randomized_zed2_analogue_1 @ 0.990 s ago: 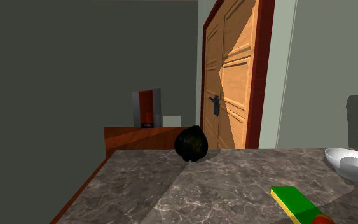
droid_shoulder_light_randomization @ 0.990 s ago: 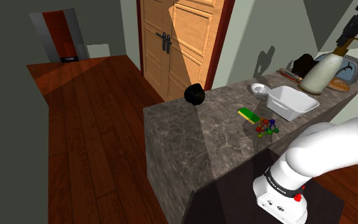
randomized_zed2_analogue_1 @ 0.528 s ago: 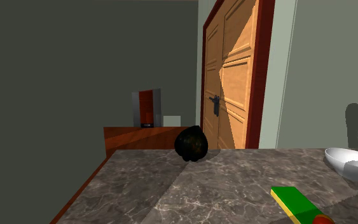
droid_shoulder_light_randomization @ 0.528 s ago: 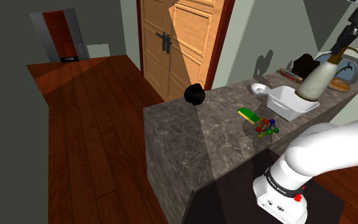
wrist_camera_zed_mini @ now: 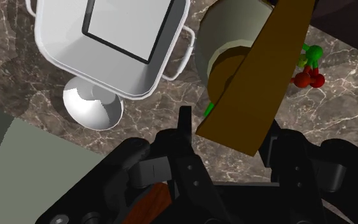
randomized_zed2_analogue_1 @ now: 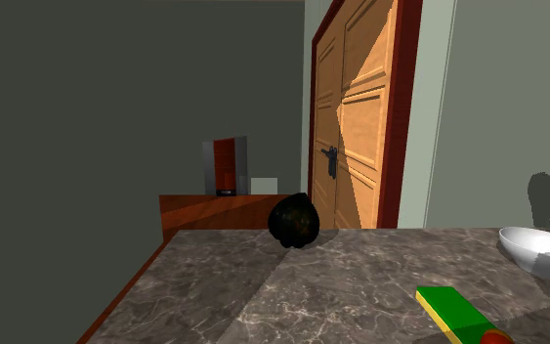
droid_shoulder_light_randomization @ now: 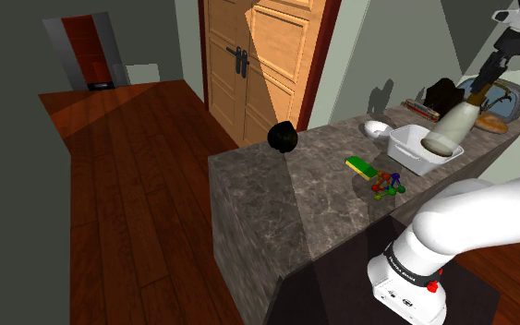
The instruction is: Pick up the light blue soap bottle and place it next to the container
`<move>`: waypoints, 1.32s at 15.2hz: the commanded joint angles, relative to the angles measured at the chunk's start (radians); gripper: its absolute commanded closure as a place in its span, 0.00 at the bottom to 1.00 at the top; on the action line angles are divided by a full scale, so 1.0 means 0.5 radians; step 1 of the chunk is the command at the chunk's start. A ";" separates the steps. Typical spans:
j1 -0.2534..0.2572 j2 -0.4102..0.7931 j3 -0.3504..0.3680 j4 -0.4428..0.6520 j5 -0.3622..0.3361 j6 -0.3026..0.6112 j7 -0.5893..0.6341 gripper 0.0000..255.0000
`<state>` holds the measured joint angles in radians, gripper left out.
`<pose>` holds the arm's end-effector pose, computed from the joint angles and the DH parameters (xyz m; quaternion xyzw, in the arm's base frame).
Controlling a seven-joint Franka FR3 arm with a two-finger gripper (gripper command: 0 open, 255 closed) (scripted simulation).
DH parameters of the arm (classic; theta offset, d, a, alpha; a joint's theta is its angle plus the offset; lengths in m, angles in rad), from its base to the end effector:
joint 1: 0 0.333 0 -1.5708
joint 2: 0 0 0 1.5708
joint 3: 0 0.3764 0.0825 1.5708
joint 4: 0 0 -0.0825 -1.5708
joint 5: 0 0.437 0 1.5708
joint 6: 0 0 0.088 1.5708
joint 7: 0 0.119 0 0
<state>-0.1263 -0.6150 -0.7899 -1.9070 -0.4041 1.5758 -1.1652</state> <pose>0.1412 -0.4591 0.6907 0.9870 0.1488 0.0403 0.0451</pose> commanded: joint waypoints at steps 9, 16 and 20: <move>-0.049 -0.085 -0.044 -0.313 -0.074 0.239 0.041 1.00; -0.073 -0.116 -0.098 -0.506 -0.125 0.408 0.062 1.00; -0.082 -0.124 -0.136 -0.608 -0.156 0.507 0.072 1.00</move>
<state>-0.1652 -0.6746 -0.8536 -2.1996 -0.4777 1.8183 -1.1295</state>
